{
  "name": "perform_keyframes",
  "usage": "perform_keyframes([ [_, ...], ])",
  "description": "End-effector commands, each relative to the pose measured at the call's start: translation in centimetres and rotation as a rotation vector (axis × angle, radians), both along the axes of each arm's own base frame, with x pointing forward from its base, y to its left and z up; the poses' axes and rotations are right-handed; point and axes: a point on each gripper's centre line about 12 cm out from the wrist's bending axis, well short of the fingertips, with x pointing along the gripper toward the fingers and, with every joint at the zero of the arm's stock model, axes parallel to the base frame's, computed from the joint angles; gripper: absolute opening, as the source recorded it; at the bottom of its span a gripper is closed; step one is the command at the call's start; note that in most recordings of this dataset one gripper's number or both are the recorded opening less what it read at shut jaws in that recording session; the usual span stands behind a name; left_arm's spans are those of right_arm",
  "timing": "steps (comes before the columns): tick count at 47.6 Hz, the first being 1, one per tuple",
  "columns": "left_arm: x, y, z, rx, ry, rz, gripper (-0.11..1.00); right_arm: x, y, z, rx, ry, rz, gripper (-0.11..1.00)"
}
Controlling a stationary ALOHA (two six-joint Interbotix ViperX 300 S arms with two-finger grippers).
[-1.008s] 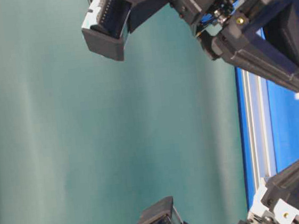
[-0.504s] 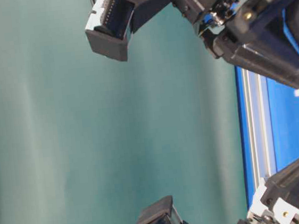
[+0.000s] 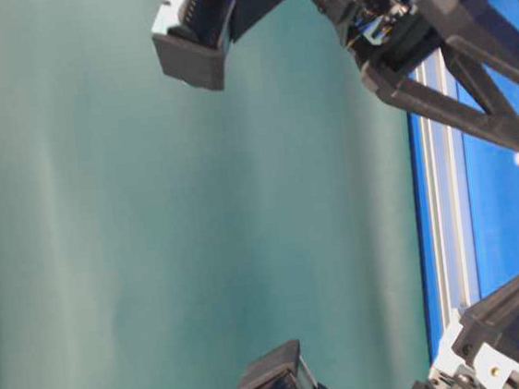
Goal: Insert the wire through the string loop located in the center.
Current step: 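Open the right gripper and pull the cable leftward through the loop with the left gripper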
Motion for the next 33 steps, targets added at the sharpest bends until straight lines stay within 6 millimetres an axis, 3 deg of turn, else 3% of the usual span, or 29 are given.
perform_keyframes([
  [1,-0.5,0.1,0.8,-0.001,-0.018,0.002,0.05,0.2,0.0,1.4,0.004,-0.046,-0.002,0.92],
  [16,-6.7,0.1,2.2,-0.001,-0.015,-0.018,0.05,0.1,0.0,1.3,0.001,-0.044,0.0,0.92],
  [33,-12.9,0.6,1.9,-0.066,0.079,0.012,0.05,0.2,0.0,1.4,0.002,-0.047,0.0,0.92],
])
